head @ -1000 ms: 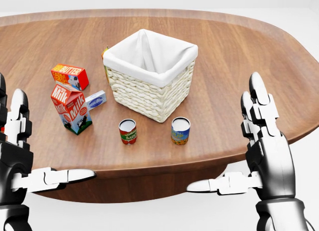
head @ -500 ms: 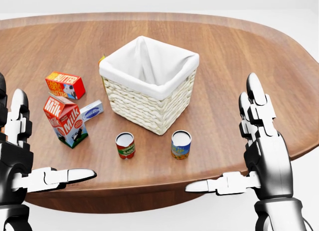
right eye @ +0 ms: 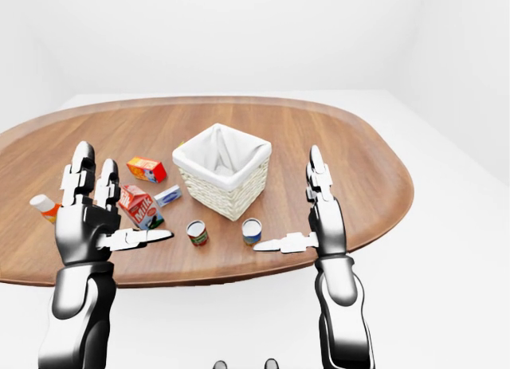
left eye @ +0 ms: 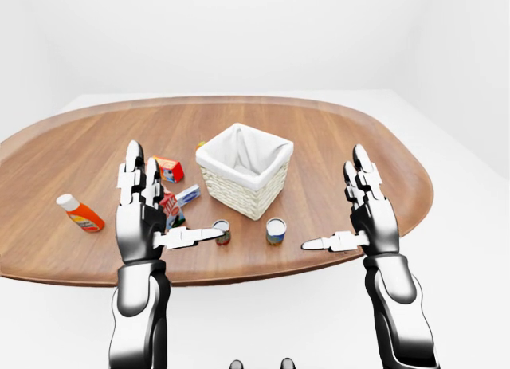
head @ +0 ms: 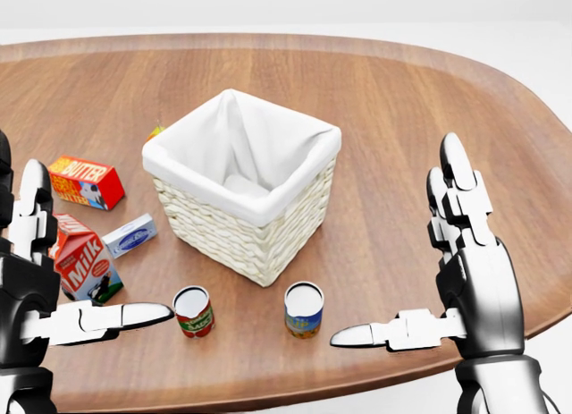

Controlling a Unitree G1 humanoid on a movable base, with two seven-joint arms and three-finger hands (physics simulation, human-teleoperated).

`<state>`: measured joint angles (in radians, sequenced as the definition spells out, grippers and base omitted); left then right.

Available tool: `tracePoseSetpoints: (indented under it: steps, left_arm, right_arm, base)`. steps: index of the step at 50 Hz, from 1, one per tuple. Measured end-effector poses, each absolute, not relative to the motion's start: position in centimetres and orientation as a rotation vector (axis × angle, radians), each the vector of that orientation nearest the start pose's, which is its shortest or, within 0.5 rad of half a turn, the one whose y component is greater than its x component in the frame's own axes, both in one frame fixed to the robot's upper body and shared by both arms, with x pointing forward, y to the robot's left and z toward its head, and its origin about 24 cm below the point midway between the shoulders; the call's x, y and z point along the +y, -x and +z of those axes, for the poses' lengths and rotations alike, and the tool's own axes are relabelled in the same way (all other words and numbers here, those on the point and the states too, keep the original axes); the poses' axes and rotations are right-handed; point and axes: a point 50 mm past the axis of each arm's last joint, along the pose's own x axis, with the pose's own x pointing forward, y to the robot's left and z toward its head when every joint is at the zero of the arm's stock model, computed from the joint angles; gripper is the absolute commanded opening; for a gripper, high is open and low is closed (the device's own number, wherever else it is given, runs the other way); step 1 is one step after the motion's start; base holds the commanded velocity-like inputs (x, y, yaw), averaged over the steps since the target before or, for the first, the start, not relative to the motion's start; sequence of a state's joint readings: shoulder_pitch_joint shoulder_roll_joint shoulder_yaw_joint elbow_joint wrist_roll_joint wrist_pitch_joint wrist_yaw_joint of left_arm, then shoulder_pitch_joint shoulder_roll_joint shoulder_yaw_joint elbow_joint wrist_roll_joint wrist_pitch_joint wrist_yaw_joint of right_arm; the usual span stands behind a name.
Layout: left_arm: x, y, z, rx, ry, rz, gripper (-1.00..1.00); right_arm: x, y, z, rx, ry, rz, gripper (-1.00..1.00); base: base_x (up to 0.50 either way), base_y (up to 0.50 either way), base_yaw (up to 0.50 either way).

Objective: Pick up the alphabet soup, and put it in the basket.

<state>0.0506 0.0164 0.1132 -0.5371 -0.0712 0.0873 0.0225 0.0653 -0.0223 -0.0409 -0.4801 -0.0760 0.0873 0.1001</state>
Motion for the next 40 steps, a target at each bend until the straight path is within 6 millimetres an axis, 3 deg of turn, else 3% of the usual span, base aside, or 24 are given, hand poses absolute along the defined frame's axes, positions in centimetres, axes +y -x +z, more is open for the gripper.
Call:
tracePoseSetpoints:
  steps: [31, 40]
  left_arm:
    - [17.88, -22.29, 14.42, -0.403, 0.025, 0.12, 1.0]
    - [17.85, -22.3, 14.41, -0.402, 0.024, 0.12, 1.0]
  right_arm:
    - [-15.87, -22.83, 12.65, -0.314, 0.13, 0.03, 1.0]
    - [-15.78, -22.89, 12.49, -0.306, 0.133, 0.034, 1.0]
  base:
    - [0.28, 0.0, 0.0]
    - [0.02, 0.0, 0.0]
